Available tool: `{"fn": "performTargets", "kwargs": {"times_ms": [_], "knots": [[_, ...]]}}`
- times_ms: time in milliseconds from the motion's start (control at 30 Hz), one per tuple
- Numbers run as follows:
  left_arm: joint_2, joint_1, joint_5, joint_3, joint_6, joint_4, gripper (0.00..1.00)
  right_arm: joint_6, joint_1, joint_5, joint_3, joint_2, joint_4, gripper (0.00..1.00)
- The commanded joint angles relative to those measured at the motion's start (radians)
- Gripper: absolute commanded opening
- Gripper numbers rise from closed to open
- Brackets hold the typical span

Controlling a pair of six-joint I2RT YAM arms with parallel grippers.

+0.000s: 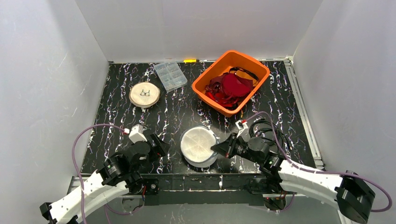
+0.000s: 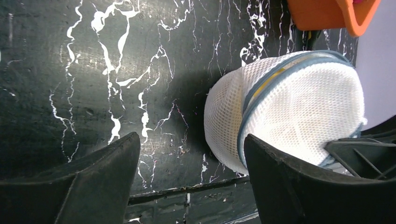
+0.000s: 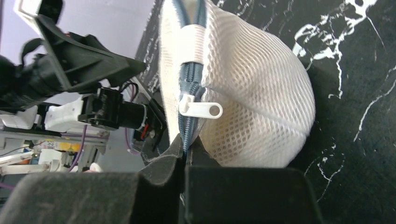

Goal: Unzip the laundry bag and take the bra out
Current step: Unzip the laundry bag at the center of the board, then open the laundry bag at the center of the board.

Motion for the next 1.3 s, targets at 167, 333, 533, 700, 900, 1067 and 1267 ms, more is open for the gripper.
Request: {"fn": "performTargets", "kwargs": {"times_ms": [167,333,533,700,900,1067,1267], "knots": [[0.183,-0.003,0.047,0.009,0.026,0.149,0.79,-0.091,-0.002,0.101,0.140,-0.218,-0.430,0.53],[0.176,-0.003,0.048,0.017,0.027,0.138,0.79,-0.237,-0.002,0.157,0.307,-0.238,-0.740,0.68],[0.138,-0.002,0.038,0.019,-0.003,0.072,0.79,-0.373,-0.002,0.264,0.532,-0.184,-0.957,0.69],[0.106,-0.003,0.030,0.016,-0.032,0.010,0.79,-0.488,0.005,0.264,0.687,-0.056,-1.001,0.67],[0.084,-0.003,0.020,0.026,-0.070,-0.089,0.79,-0.582,0.232,0.490,0.800,0.152,-1.003,0.64],[0.046,-0.003,0.016,0.017,-0.096,-0.135,0.79,-0.619,0.568,0.823,0.960,0.434,-1.094,0.67],[0.034,-0.002,0.019,0.011,-0.105,-0.147,0.80,-0.673,0.683,0.872,1.020,0.625,-1.064,0.68]]}}
